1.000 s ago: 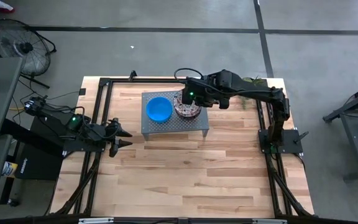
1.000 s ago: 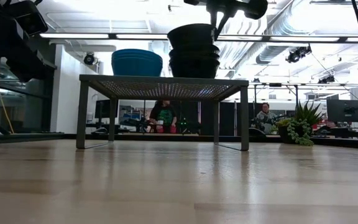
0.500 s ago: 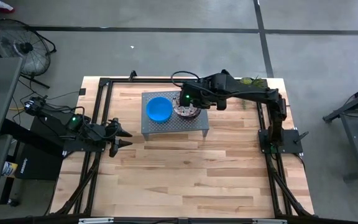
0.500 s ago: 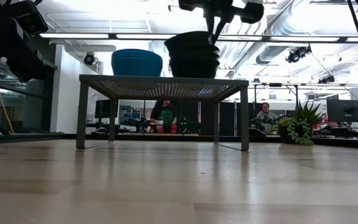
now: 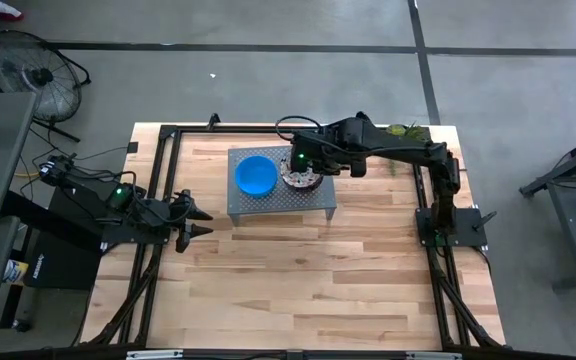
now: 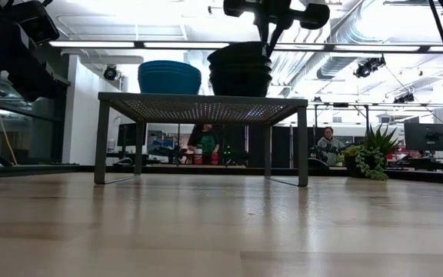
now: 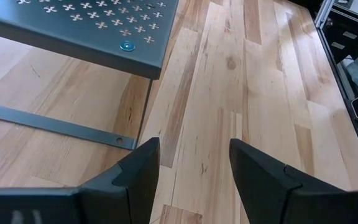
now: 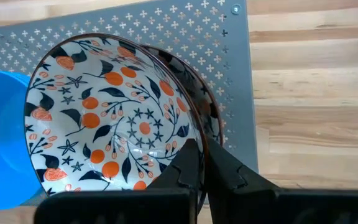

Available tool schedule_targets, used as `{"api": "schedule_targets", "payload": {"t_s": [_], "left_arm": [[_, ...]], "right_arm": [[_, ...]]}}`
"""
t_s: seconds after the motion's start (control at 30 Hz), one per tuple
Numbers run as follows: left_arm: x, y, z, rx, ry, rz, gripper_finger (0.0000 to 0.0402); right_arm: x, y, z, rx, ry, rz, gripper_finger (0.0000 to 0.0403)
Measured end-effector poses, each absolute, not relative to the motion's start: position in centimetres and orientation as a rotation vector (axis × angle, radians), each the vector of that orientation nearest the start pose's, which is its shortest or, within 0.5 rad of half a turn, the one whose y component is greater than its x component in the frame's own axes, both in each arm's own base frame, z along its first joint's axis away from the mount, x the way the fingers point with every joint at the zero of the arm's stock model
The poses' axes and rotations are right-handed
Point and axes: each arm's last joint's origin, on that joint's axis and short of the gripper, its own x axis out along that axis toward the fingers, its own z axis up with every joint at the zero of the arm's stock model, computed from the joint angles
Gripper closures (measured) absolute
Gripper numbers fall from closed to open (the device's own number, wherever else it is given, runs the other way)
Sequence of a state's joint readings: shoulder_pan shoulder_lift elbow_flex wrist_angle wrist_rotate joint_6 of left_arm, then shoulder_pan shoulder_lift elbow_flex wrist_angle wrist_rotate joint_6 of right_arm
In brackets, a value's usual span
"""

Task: Pick & Place Mini bowls
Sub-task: Stack the white bowl on top of the white bowls on the shelf, then return to Home Position

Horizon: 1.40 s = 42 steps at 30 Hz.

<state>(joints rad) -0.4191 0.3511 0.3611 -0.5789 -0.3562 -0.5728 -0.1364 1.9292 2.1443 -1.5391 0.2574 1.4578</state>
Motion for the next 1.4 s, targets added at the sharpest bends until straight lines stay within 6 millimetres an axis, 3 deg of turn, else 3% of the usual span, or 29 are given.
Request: {"api": "schedule_targets", "payload": {"t_s": [0.53, 1.0, 1.2, 1.4], "left_arm": [[9.2, -3.0, 20.6, -0.344, 0.524, 0.09, 0.0211], [9.2, -3.0, 20.6, -0.344, 0.524, 0.09, 0.0211], [9.2, -3.0, 20.6, -0.345, 0.524, 0.09, 0.0211], [9.2, -3.0, 20.6, -0.344, 0.524, 0.09, 0.0211]], "right_arm": [[36.1, -5.9, 36.3, 1.1, 0.856, -1.221, 0.0396], [36.1, -6.0, 36.3, 1.104, 0.877, -1.197, 0.0308], [35.0, -6.0, 37.7, 1.104, 0.849, -1.169, 0.0277], [33.3, -5.6, 39.7, 1.003, 0.872, -1.039, 0.0273]]}}
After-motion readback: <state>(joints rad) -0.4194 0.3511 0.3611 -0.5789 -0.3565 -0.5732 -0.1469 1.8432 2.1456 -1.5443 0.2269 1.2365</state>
